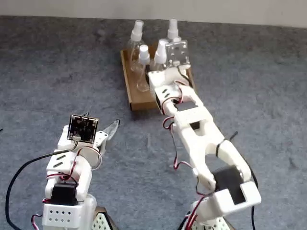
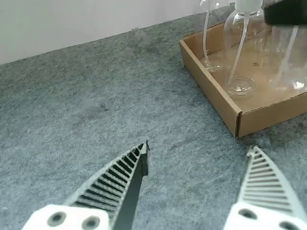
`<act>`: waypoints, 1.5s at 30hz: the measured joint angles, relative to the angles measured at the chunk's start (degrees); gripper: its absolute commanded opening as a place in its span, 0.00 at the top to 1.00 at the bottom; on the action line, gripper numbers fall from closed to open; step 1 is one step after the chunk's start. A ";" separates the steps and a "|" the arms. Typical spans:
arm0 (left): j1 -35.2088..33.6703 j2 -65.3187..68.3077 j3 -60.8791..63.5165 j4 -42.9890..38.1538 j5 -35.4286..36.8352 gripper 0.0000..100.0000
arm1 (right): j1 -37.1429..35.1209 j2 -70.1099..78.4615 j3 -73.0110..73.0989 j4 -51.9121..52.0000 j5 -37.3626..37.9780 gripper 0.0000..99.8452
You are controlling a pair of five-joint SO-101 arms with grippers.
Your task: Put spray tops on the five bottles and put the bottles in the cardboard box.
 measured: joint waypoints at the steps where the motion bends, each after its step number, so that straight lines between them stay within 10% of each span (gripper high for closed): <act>1: 0.00 0.00 0.00 0.00 0.00 0.75 | 0.09 0.97 0.00 0.00 0.00 1.00; 30: 0.00 0.00 0.00 0.00 0.00 0.75 | 0.09 5.45 2.90 -6.15 0.18 0.99; 45: 0.00 0.00 0.00 0.00 0.00 0.75 | -0.35 5.36 2.99 -6.42 3.25 0.84</act>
